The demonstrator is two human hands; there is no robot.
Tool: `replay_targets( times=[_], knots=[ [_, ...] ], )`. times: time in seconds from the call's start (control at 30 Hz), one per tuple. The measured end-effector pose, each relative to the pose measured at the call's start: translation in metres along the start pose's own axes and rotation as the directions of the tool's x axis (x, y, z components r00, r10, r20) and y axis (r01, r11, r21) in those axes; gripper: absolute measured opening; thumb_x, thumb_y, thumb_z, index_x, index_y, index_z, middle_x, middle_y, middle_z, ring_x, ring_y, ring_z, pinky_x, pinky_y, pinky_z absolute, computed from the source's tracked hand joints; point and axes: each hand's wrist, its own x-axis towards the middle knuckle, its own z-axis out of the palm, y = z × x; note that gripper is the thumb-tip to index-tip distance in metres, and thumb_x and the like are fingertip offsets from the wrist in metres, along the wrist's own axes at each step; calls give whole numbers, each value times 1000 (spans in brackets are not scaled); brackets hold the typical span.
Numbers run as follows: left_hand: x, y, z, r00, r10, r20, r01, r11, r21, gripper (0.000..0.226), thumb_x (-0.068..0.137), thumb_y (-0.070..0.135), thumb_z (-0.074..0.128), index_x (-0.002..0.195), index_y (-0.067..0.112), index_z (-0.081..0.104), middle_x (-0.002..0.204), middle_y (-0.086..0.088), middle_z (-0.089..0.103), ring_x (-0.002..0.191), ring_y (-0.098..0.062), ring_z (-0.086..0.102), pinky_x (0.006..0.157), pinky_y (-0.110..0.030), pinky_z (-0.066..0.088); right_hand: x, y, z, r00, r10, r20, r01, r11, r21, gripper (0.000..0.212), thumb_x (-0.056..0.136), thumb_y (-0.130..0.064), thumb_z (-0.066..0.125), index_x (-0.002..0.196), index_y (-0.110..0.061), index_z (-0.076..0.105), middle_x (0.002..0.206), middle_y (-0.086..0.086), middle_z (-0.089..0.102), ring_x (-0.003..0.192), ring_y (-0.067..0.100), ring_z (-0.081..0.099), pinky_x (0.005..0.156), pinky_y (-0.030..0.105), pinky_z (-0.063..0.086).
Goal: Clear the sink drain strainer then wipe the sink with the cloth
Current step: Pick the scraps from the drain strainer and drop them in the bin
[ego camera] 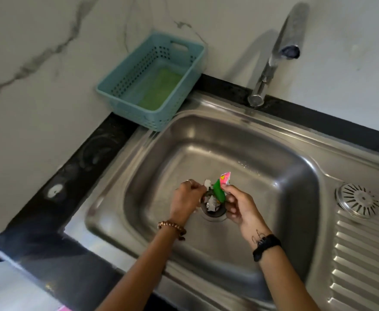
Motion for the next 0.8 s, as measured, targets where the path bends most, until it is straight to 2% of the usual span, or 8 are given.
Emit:
replay_targets(
  times=[0.07, 0.17, 0.23, 0.33, 0.5, 0.67, 0.8],
  knots=[
    [-29, 3, -24, 998, 19, -67, -30, 986, -163, 15, 86, 15, 55, 72, 16, 58, 70, 1, 58, 47, -10, 53, 41, -20, 42, -28, -2, 21, 995, -37, 94, 32, 998, 55, 35, 83, -27, 62, 52, -22, 46, 38, -10, 37, 29, 3, 28, 30, 14, 22],
    [-78, -7, -67, 988, 37, -149, -86, 937, -338, 16, 89, 17, 55, 74, 16, 59, 72, 4, 59, 46, -5, 54, 43, -19, 44, -75, 6, 59, 965, -76, 251, 56, 995, 85, 32, 84, -25, 61, 52, -23, 54, 40, -9, 37, 30, 2, 27, 29, 14, 20],
    [-113, -26, -99, 977, 13, -214, -108, 893, -437, 15, 89, 16, 55, 74, 16, 57, 70, 3, 58, 45, -4, 54, 42, -17, 43, -108, 21, 91, 935, -67, 348, 58, 998, 37, 34, 84, -24, 60, 51, -24, 55, 41, -9, 37, 30, 1, 26, 30, 14, 18],
    [-163, -67, -147, 943, -66, -326, -118, 850, -513, 20, 89, 12, 54, 69, 16, 55, 61, 2, 54, 41, -6, 52, 40, -18, 41, -152, 58, 135, 879, -30, 477, 73, 995, -73, 35, 86, -22, 56, 53, -23, 43, 40, -9, 35, 29, 2, 24, 30, 14, 15],
    [-257, -171, -202, 832, -236, -501, -111, 815, -568, 23, 88, 13, 57, 65, 16, 57, 50, 4, 52, 38, -4, 50, 39, -17, 40, -211, 153, 193, 741, 54, 669, 185, 942, -281, 41, 88, -19, 55, 49, -22, 41, 45, -7, 31, 32, 4, 23, 31, 15, 18],
    [-312, -290, -223, 679, -462, -571, -24, 763, -646, 13, 85, 13, 60, 74, 6, 60, 57, -5, 53, 37, -5, 47, 42, -21, 38, -233, 261, 240, 698, 267, 664, 80, 893, -443, 43, 88, -22, 56, 49, -21, 39, 40, -11, 31, 32, 4, 23, 32, 15, 17],
    [-310, -382, -227, 592, -603, -535, 78, 704, -706, 18, 84, 12, 60, 66, 13, 57, 61, -3, 59, 48, -13, 55, 43, -19, 40, -210, 345, 266, 717, 285, 636, 240, 756, -609, 35, 89, -16, 57, 56, -18, 43, 42, -11, 35, 32, 1, 27, 32, 13, 21]
  ],
)
